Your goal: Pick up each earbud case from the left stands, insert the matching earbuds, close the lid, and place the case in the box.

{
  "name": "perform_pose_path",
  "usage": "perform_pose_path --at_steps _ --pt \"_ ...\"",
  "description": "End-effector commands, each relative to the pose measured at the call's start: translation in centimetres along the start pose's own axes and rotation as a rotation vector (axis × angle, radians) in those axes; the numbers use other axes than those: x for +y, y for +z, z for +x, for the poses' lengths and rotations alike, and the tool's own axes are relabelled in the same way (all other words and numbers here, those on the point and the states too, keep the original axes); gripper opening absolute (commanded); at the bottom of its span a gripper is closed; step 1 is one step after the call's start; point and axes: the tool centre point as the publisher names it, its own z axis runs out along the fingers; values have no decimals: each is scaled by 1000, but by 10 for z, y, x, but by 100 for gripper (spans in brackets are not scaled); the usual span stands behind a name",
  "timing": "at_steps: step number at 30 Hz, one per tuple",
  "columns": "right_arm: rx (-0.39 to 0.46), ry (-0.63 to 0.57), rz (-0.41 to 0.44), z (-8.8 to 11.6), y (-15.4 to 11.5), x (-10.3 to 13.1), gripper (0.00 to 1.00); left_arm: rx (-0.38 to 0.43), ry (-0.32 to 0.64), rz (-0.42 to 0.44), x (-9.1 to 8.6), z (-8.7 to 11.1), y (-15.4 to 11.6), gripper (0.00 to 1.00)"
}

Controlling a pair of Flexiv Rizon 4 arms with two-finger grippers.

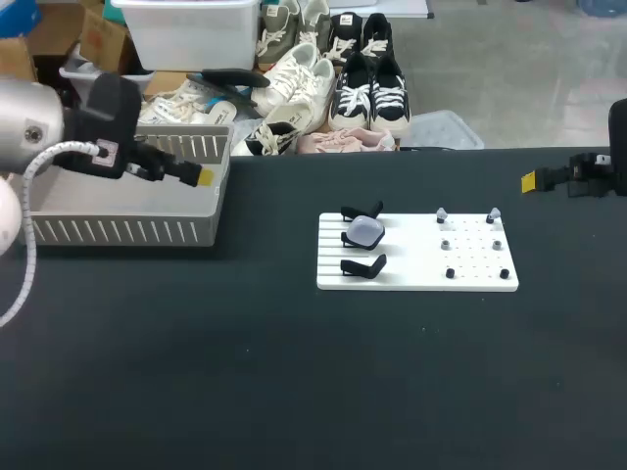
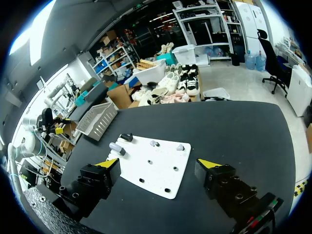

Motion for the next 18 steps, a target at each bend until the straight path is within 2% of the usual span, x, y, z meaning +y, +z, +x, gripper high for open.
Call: perform_pose_path --at_steps 1,6,11,18 --pt "2 0 -1 -1 0 -1 100 -17 154 69 -8 -22 27 100" --pt "2 0 -1 -1 0 -1 100 -37 304 162 -29 -40 48 100" --pt "2 0 -1 -1 0 -1 100 -14 448 229 -42 -43 71 100" --pt "2 0 -1 -1 0 -1 100 -8 532 337 -46 -38 98 100"
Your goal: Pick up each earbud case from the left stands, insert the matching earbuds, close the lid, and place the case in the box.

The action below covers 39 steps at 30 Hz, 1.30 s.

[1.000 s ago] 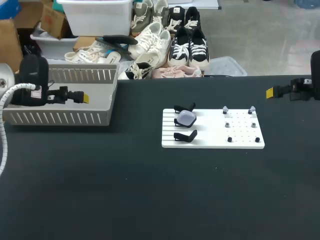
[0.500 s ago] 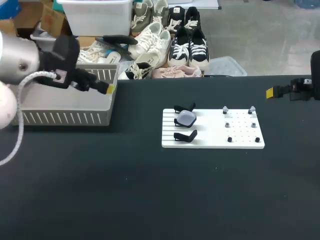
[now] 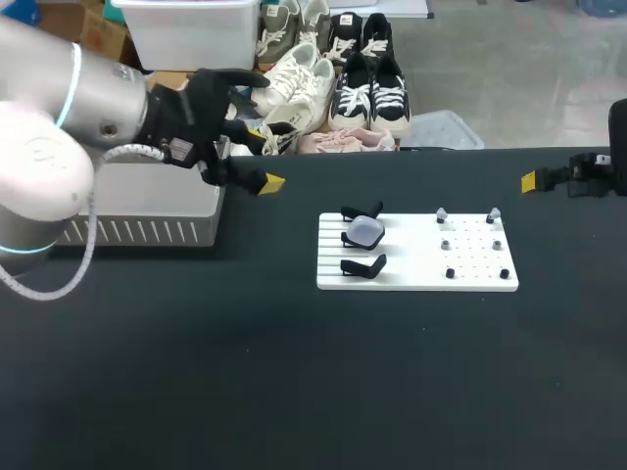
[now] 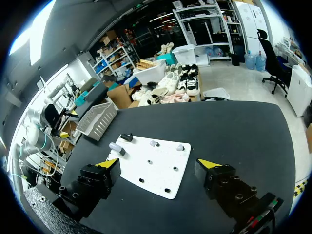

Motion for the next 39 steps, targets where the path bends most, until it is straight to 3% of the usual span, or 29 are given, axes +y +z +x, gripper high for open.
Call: perform_pose_path --at_steps 1,16,24,39 --pt "2 0 -1 -1 0 -1 100 -19 31 123 12 3 26 100" --pt "2 0 -1 -1 0 -1 100 -39 145 253 -2 22 85 100" --pt "2 0 -1 -1 0 -1 100 -36 138 271 -8 34 106 100" --pt "2 0 -1 -1 0 -1 100 -60 100 355 -21 37 129 97"
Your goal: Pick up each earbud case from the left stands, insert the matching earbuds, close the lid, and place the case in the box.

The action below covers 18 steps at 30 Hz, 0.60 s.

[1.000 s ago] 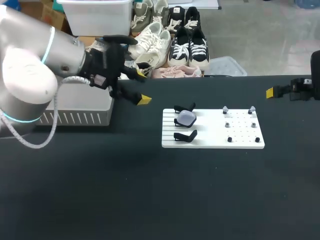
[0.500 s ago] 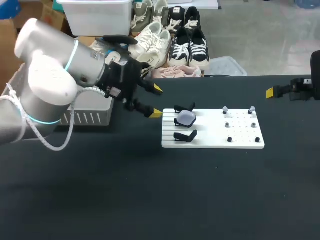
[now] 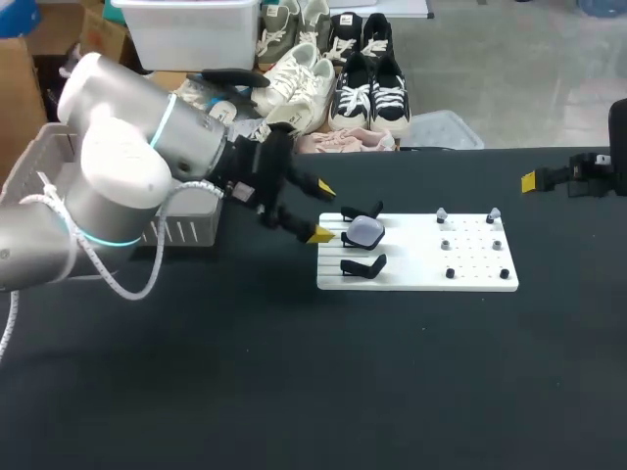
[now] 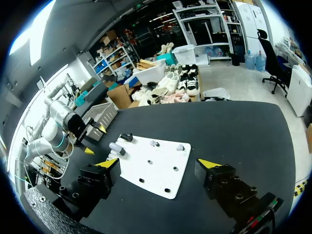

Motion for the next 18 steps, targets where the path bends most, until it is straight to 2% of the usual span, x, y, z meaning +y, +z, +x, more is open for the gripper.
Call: perform_pose_path --at_steps 1,4,8,12,18 --pt "2 0 -1 -1 0 -1 100 -5 -15 31 6 3 6 97" --pt "2 0 -1 -1 0 -1 100 -7 -30 36 6 5 11 96" --pt "2 0 -1 -1 0 -1 100 -13 -40 39 6 7 15 88" --pt "2 0 -1 -1 0 -1 100 -31 -62 33 5 8 20 91" --pt "2 0 -1 -1 0 -1 100 -55 -78 36 1 7 27 89"
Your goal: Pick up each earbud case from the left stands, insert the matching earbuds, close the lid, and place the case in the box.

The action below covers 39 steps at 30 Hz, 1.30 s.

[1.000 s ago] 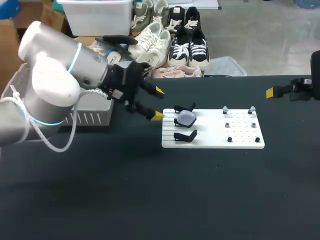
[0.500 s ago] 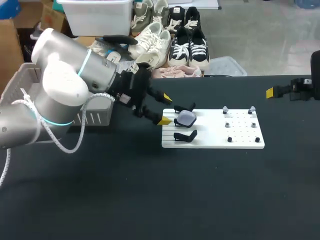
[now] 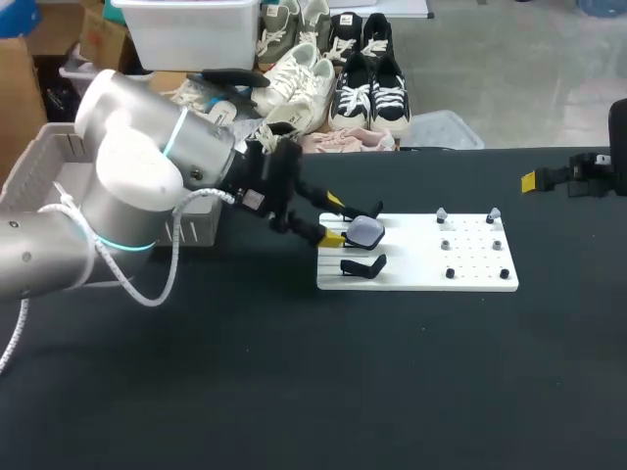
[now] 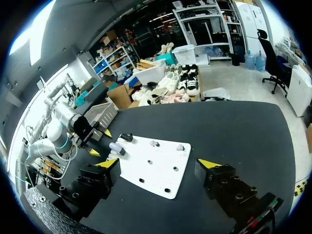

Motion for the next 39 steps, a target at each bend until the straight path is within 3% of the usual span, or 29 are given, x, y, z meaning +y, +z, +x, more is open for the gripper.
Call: perform_pose_path --at_steps 1,14,18,25,35,39 --pt "2 0 -1 -1 0 -1 100 -14 4 0 -1 1 6 89" --pt "2 0 -1 -1 0 -1 100 -38 29 -21 1 2 24 89" --pt "2 0 -1 -1 0 -1 100 -43 27 -29 5 3 28 82" --pt "2 0 -1 -1 0 -1 100 -46 22 -39 12 5 29 78" --pt "2 0 -1 -1 0 -1 100 -56 35 -34 12 4 30 60" --pt "2 0 -1 -1 0 -1 100 -54 45 -33 10 4 31 59"
